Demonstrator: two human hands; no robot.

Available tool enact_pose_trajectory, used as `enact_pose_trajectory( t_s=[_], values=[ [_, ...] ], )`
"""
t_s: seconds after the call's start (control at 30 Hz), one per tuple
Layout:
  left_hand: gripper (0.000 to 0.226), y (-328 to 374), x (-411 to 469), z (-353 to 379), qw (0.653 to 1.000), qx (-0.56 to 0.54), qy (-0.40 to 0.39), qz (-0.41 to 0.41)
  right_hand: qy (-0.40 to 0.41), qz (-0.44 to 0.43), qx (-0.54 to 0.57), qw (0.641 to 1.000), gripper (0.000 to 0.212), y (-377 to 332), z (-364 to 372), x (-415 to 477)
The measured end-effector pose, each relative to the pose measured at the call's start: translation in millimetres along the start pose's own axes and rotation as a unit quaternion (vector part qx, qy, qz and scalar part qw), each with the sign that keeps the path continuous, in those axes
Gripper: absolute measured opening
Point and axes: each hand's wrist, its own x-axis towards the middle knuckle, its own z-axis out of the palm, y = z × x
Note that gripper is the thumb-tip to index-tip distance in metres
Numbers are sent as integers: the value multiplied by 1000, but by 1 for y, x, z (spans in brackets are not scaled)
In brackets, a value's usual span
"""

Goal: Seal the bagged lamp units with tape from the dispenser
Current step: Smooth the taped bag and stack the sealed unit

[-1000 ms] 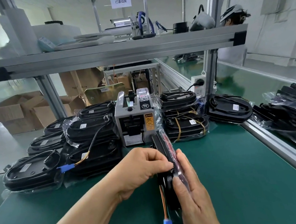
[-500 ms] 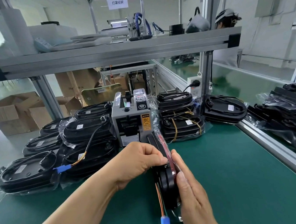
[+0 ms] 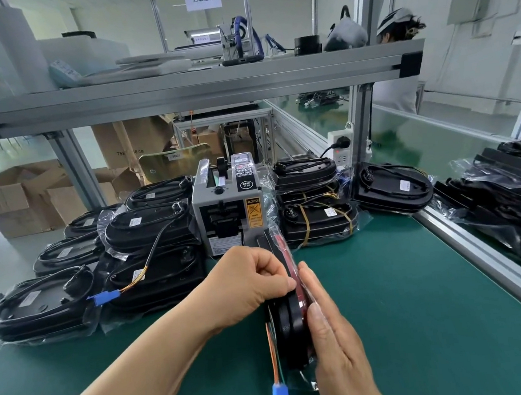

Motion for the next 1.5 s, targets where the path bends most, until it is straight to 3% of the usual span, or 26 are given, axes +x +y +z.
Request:
enact_pose_trajectory(
  t_s=[0.83,1.03,1.23,1.5],
  values=[
    [16,-8,-5,7,998,-45,43,5,0,-6,-4,1000,49,1,0,1],
    [11,-11,-4,5,986,-162,19,-32,0,-10,-3,1000,48,2,-1,1],
    [12,-9,-3,2,992,-119,-2,-32,-3,-5,1,1000,48,2,-1,0],
    [16,-12,-4,7,997,-66,36,-11,-6,-2,-6,1000,48,2,-1,0]
  ],
)
